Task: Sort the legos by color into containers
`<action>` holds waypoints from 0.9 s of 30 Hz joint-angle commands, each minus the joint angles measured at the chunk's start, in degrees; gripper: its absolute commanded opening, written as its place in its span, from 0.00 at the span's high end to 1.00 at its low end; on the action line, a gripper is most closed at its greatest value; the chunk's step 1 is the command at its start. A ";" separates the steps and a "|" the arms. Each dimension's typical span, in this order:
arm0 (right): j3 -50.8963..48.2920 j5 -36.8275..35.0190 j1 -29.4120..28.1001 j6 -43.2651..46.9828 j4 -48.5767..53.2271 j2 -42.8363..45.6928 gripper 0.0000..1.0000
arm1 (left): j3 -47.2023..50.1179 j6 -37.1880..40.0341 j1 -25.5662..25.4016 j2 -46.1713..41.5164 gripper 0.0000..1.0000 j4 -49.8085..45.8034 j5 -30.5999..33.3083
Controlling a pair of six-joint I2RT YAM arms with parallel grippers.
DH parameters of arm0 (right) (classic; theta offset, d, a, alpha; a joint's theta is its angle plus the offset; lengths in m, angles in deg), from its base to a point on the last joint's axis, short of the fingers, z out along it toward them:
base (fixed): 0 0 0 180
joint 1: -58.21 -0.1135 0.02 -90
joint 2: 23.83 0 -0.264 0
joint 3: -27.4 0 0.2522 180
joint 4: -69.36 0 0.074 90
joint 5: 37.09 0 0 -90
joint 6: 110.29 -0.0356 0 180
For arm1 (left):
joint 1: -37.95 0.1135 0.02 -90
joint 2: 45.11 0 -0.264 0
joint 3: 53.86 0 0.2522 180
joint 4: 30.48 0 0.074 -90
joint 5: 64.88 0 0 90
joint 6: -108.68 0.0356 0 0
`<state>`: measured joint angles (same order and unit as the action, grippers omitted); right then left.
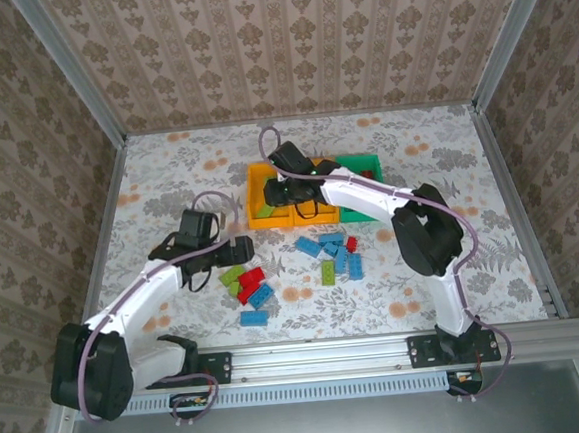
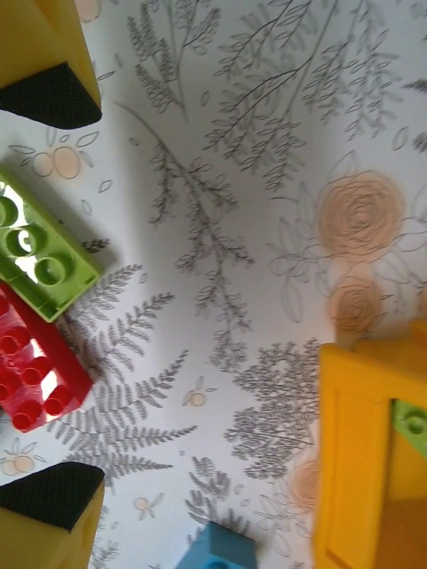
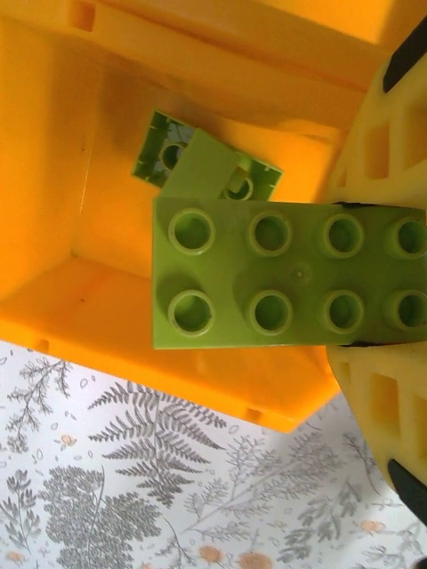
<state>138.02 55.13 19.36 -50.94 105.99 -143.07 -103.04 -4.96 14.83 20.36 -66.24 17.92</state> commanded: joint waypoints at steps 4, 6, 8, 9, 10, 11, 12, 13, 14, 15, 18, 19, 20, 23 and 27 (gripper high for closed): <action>6.69 1.27 0.44 -1.42 5.13 -4.52 0.64 | 4.02 -4.68 -2.72 -3.71 0.04 -4.77 2.35; 7.05 1.28 0.62 -1.72 5.43 -5.15 0.60 | 5.40 -6.67 -4.95 -4.78 0.09 -5.18 2.82; 6.94 1.51 0.71 -2.02 5.52 -5.45 0.56 | 6.74 -8.70 -5.94 -5.97 0.14 -5.55 3.19; 6.94 1.57 0.79 -1.96 5.58 -5.56 0.54 | 7.08 -9.40 -6.37 -6.37 0.15 -5.71 3.49; 6.94 1.67 0.79 -1.96 5.60 -5.55 0.51 | 7.50 -9.92 -6.96 -6.79 0.17 -5.91 3.86; 6.85 1.76 0.81 -1.87 5.68 -5.52 0.49 | 7.77 -10.34 -7.52 -7.07 0.18 -6.16 4.25; 6.85 1.74 0.79 -1.82 5.76 -5.48 0.46 | 7.90 -10.64 -8.00 -7.28 0.18 -6.39 4.62; 6.85 1.74 0.84 -1.70 5.82 -5.31 0.43 | 7.97 -10.81 -8.46 -7.35 0.18 -6.75 4.90; 6.86 1.65 0.79 -1.61 5.91 -5.22 0.41 | 8.00 -10.95 -8.94 -7.16 0.19 -6.99 5.22; 6.85 1.62 0.82 -1.60 5.95 -4.99 0.40 | 7.93 -11.07 -9.33 -7.04 0.20 -7.23 5.47; 6.53 1.39 0.79 -1.78 5.91 -4.24 0.32 | 7.56 -11.57 -10.35 -6.18 0.24 -8.39 6.95; 6.13 1.39 0.80 -1.86 5.64 -3.71 0.30 | 7.48 -11.61 -10.59 -5.91 0.27 -8.45 7.08; 5.64 1.24 0.82 -2.04 5.24 -3.02 0.29 | 7.44 -11.78 -10.72 -5.79 0.30 -8.35 7.06; 4.10 0.70 0.87 -2.13 4.30 -0.99 0.24 | 7.45 -12.11 -10.99 -5.88 0.38 -8.41 7.37; 2.36 0.09 1.19 -2.22 3.63 1.81 0.22 | 7.73 -12.09 -11.16 -5.56 0.45 -8.11 7.49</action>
<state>141.80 56.33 19.95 -52.47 108.92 -145.28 -95.61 -16.30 4.17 14.42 -72.95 24.17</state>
